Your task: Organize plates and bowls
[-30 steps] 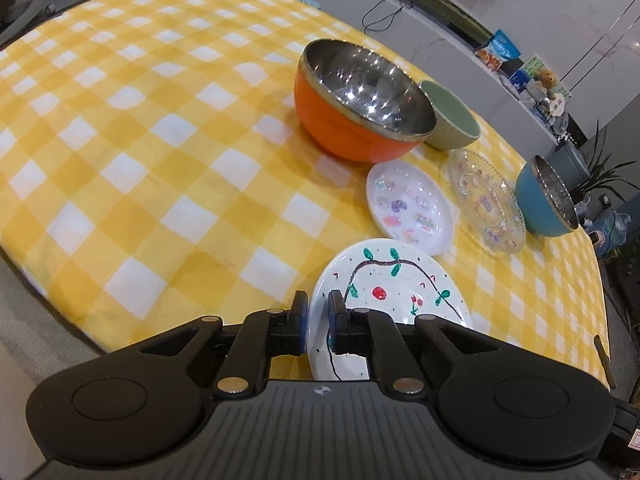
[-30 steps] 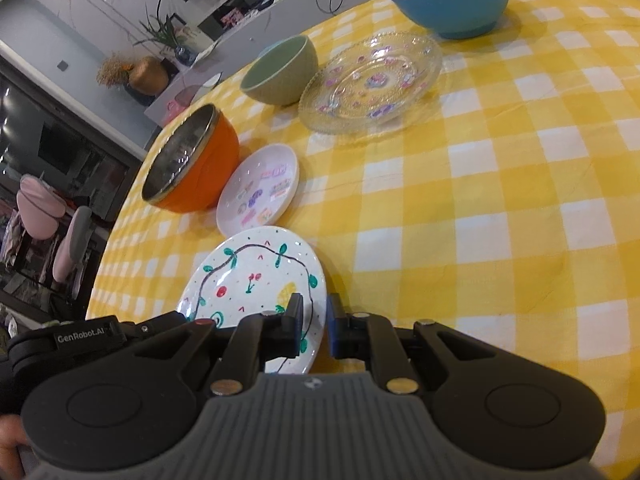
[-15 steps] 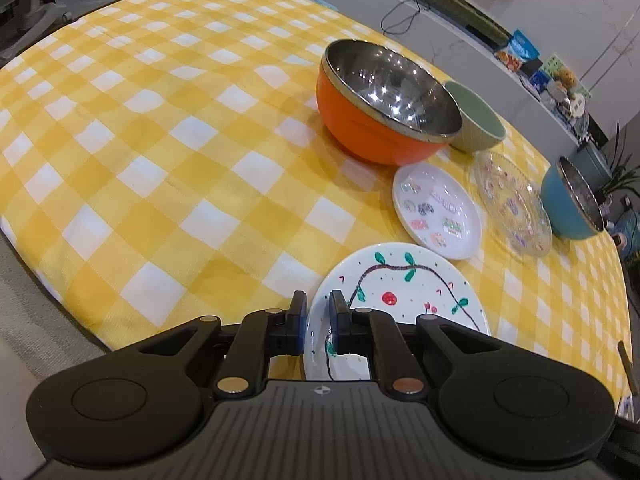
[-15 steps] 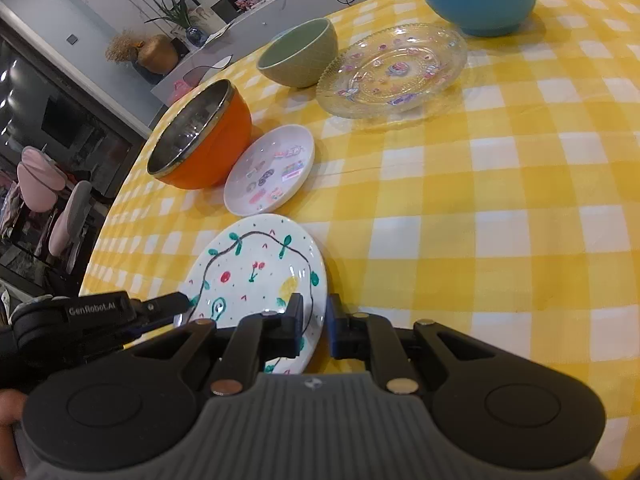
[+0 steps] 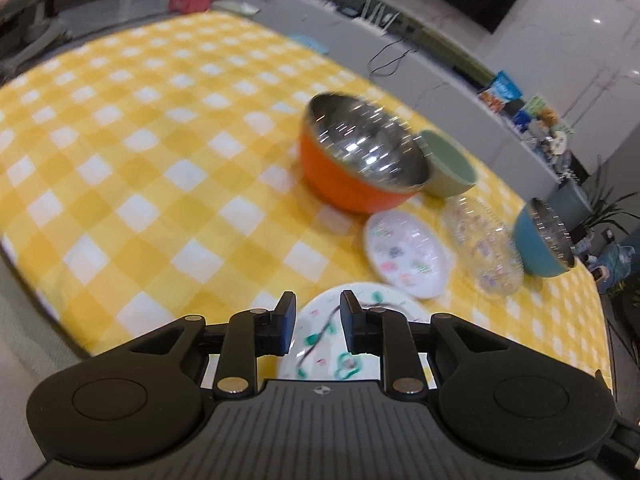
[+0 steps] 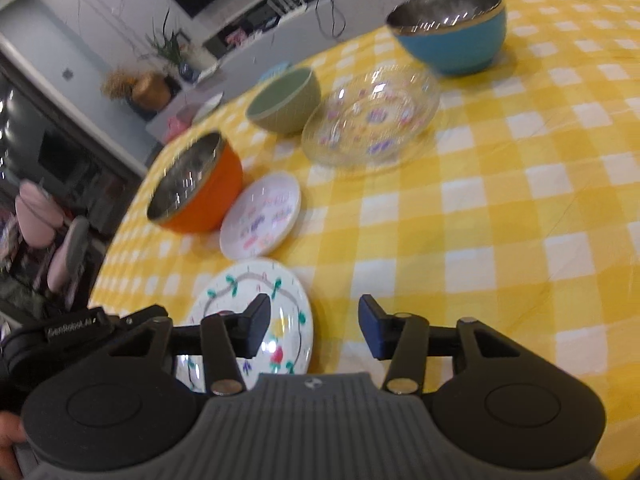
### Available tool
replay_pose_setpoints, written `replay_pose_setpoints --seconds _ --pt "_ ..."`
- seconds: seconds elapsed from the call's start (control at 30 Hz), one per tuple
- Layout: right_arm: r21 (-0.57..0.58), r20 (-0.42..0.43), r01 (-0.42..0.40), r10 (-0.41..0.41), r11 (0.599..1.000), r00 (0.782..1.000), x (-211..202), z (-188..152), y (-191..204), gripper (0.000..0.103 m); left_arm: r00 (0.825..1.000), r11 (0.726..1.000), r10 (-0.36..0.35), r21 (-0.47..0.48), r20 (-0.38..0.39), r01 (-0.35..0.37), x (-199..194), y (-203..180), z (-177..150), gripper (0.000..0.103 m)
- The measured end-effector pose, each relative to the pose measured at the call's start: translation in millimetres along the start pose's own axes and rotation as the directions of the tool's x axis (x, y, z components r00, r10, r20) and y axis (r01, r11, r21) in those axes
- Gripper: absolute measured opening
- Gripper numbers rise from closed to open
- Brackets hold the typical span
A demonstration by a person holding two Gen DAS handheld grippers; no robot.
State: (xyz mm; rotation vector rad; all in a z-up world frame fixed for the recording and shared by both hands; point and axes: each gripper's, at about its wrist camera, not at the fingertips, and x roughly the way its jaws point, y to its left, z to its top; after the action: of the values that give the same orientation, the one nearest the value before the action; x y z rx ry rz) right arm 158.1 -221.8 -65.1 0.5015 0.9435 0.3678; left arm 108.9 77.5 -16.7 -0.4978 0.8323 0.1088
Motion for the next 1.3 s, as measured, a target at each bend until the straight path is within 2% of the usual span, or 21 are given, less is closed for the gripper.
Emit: replay_pose_setpoints --seconds 0.07,0.2,0.27,0.43,0.6,0.77,1.0,1.1,1.17,1.23,1.3 --pt "-0.010 0.042 0.004 -0.004 1.000 0.999 -4.6 4.2 -0.1 0.054 0.999 0.999 -0.028 0.039 0.022 0.027 -3.8 -12.2 1.5 0.028" --pt "-0.102 0.140 0.066 -0.052 0.993 0.989 -11.3 12.4 8.9 0.060 0.994 0.991 -0.112 0.073 0.014 0.111 -2.4 -38.5 6.9 0.032" --pt "-0.144 0.183 0.093 -0.066 0.985 0.981 -13.4 17.5 12.3 0.072 0.991 0.988 -0.131 0.085 0.009 0.130 1.3 -51.8 8.2 0.033" --pt "-0.168 0.233 0.131 -0.089 0.977 0.968 -9.2 31.4 11.2 0.075 0.986 0.982 -0.168 0.090 -0.004 0.168 14.8 -76.1 15.2 0.033" --pt "-0.088 0.237 0.150 -0.125 0.985 0.963 2.7 44.3 -6.7 0.073 0.981 0.978 -0.194 0.083 0.005 0.193 31.4 -89.6 21.5 0.033" --pt "-0.008 0.236 0.153 -0.147 0.988 0.961 13.1 58.1 -23.2 0.066 0.979 0.975 -0.205 0.086 0.003 0.204 51.8 -102.3 23.0 0.037" --pt "0.018 0.241 0.169 -0.168 0.986 0.956 30.5 77.9 -32.6 0.058 0.982 0.976 -0.186 0.114 -0.018 0.186 81.0 -116.1 24.6 0.037" --pt "0.031 0.239 0.180 -0.182 0.983 0.954 40.2 87.9 -40.7 0.049 0.988 0.977 -0.156 0.144 -0.013 0.156 93.6 -121.8 28.7 0.037" --pt "0.049 0.230 0.191 -0.197 0.980 0.953 46.8 94.1 -47.9 0.044 0.995 0.979 -0.096 0.182 0.001 0.095 102.9 -127.0 33.0 0.037" --pt "0.067 0.218 0.200 -0.210 0.978 0.953 52.9 98.2 -54.1 0.043 0.998 0.973 -0.058 0.224 0.010 0.054 111.9 -133.6 36.0 0.037" --pt "0.078 0.212 0.205 -0.217 0.976 0.953 57.9 101.1 -58.7 0.042 0.999 0.964 -0.053 0.259 0.002 0.051 121.2 -138.5 39.5 0.037"
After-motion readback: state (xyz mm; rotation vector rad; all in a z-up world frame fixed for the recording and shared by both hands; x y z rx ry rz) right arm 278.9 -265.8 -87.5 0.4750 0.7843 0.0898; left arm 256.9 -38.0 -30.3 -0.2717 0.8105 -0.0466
